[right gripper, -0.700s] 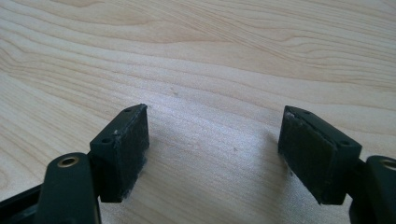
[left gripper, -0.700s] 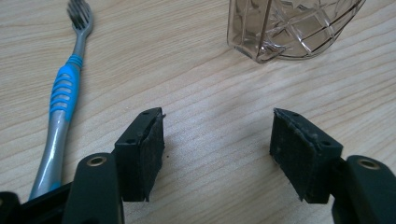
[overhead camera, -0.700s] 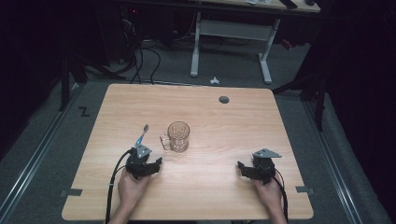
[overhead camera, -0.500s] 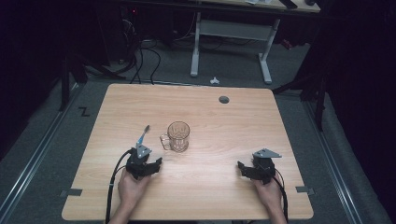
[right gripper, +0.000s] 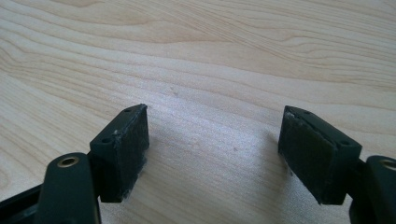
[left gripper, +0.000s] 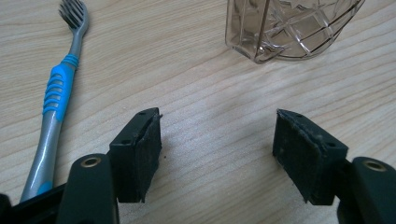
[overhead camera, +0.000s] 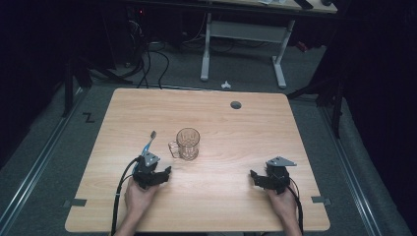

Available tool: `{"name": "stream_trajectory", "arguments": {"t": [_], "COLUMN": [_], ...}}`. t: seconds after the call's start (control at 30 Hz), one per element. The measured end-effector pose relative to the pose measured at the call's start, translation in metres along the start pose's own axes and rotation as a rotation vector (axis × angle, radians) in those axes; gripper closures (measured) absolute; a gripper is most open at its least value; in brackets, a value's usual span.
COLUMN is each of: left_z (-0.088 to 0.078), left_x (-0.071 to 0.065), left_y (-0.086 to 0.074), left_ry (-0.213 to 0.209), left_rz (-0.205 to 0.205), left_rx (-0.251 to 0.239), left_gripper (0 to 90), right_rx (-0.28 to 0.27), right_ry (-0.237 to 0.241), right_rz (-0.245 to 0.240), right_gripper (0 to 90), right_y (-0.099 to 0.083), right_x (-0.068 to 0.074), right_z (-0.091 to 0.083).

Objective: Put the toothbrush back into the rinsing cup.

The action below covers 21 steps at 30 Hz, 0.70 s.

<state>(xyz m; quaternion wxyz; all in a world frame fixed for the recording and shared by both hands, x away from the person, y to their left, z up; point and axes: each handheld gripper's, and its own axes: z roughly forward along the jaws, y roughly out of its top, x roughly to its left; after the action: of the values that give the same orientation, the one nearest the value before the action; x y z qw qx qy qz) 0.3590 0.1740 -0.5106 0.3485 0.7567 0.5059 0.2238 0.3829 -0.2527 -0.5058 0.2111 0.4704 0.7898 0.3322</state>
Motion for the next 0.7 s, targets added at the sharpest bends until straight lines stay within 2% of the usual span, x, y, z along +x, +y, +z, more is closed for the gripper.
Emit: {"name": "stream_trajectory", "arguments": {"t": [0.13,0.4,0.7], "left_z": [0.0003,0.0011,-0.0017], "left_x": [-0.0009,-0.0027,-0.0033], "left_y": [0.0003,0.0006,0.0015], "left_ry": [0.000,-0.009,-0.018], "left_rz": [-0.009,0.006,0.017], "left_rx": [0.002,0.011,0.044], "left_gripper": [31.2,25.7,22.3], "right_rx": [0.000,0.001,0.001], "right_ry": [0.000,0.000,-0.001], "right_rz": [0.000,0.001,0.001], "right_gripper": [24.8,24.7,24.6], "right_y": [0.0000,-0.0001,-0.0002], "right_x": [0.0000,0.0000,0.0000], "right_z": [0.0000,-0.0001,-0.0002]}}
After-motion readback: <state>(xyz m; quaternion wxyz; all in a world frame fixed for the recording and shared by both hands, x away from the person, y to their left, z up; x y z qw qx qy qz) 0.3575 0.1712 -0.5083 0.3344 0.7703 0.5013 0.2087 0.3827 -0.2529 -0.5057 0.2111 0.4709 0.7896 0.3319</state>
